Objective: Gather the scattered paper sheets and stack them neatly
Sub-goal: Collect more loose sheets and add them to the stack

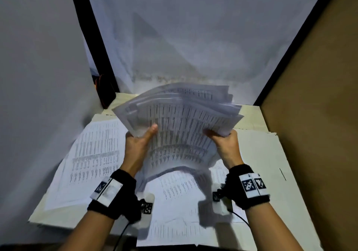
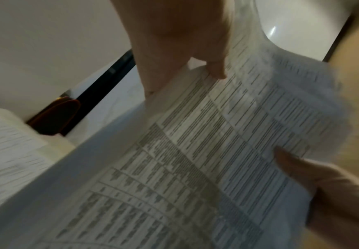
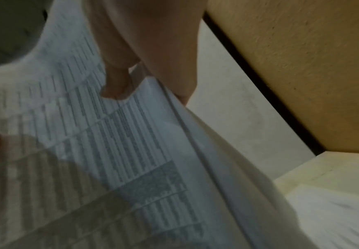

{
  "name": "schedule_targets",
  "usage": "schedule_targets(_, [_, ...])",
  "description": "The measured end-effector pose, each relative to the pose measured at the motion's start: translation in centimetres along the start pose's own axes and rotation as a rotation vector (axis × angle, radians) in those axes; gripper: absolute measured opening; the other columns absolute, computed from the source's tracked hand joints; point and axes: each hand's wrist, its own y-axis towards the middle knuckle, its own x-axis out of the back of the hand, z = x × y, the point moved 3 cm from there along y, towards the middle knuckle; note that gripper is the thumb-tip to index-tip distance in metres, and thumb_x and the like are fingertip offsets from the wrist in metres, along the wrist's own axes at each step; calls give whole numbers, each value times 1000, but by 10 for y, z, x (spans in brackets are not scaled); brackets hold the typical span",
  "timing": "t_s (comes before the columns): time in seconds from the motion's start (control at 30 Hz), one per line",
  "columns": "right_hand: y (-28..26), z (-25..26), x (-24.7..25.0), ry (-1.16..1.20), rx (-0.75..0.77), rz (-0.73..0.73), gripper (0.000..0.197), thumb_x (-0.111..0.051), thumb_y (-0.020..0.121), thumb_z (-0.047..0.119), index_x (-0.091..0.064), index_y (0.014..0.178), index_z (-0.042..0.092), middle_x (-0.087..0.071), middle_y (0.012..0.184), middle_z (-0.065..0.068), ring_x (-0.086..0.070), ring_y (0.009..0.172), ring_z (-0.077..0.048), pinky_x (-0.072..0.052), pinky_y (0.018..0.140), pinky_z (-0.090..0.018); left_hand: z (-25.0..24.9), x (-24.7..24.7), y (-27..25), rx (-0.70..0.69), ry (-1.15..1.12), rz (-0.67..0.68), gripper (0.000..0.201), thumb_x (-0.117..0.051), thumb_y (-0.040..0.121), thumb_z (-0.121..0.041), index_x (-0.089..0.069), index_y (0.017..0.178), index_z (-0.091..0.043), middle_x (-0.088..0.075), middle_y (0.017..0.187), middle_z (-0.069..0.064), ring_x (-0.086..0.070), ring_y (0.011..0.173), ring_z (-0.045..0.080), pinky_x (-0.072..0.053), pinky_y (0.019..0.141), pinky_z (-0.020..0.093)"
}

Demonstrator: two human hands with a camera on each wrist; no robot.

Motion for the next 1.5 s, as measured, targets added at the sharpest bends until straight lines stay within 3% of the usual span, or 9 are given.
schedule_targets(0.13, [-12, -9, -1, 67, 12, -54, 54, -85, 54, 18, -63, 100, 2, -75, 83, 5, -70, 82, -11, -56, 73, -20, -4, 0, -7, -48, -5, 25, 26, -69, 73, -14, -62, 99, -16, -74, 82, -12, -67, 81, -4, -54, 75, 15])
schedule_targets(0.33, [-12, 13, -19, 129, 174, -246, 72, -79, 53, 52, -52, 111, 20, -60, 115, -13, -60, 108, -23, -50, 92, -38, -14, -3, -10, -176, 16, -59, 67, -71, 55, -65, -44, 113, -47, -47, 134, 16, -47, 124, 32, -41, 104, 48])
schedule_targets(0.47, [-8, 37, -35, 161, 317, -404, 48, -61, 58, 61, -54, 90, 26, -57, 92, 9, -54, 83, 4, -41, 78, -7, -32, -15, -14, -261, -35, -152, 95, -48, 53, -87, -43, 124, -24, -54, 108, 6, -56, 94, 0, -46, 89, 25])
schedule_targets(0.73, [7, 31, -29, 130, 210, -536, 9, -61, 81, 15, -53, 82, 18, -48, 68, 10, -45, 51, 7, -35, 52, -10, -33, -23, -3, -204, -49, -278, 34, -55, 86, -21, -49, 118, -12, -43, 76, -11, -46, 55, -6, -38, 57, 11])
schedule_targets(0.9, [6, 27, -21, 125, 240, -426, 16, -53, 91, 15, -54, 77, 23, -55, 79, 11, -50, 69, 4, -39, 61, -5, -33, -22, -2, -193, -71, -263, 36, -55, 77, -44, -51, 107, -26, -49, 87, -7, -50, 78, 5, -43, 73, 21])
schedule_targets(1.03, [6, 25, -20, 109, 252, -359, 17, -52, 80, 37, -58, 75, 22, -58, 78, 16, -51, 67, 15, -39, 66, -4, -31, -22, 0, -158, -56, -305, 24, -52, 87, -19, -52, 111, -17, -40, 71, -7, -45, 58, -5, -38, 61, 12])
schedule_targets(1.17, [6, 23, -18, 99, 257, -289, 24, -52, 74, 46, -59, 76, 22, -63, 72, 24, -52, 69, 15, -39, 68, -6, -33, -22, 1, -147, -117, -307, 54, -53, 68, -58, -51, 107, -21, -54, 104, -5, -51, 100, 15, -42, 88, 30])
schedule_targets(1.37, [3, 24, -19, 92, 327, -317, 14, -50, 79, 32, -58, 73, 21, -60, 79, 13, -53, 70, 17, -37, 69, 0, -30, -23, 7, -153, -71, -385, 22, -56, 85, -12, -50, 105, -19, -47, 80, -12, -48, 61, -13, -37, 57, 3])
schedule_targets(1.5, [10, 19, -15, 98, 311, -286, 33, -48, 70, 53, -60, 76, 23, -64, 74, 25, -53, 73, 13, -39, 75, -12, -31, -18, 6, -162, -160, -370, 23, -46, 89, -25, -52, 107, -14, -57, 78, -18, -49, 78, 1, -40, 73, 12])
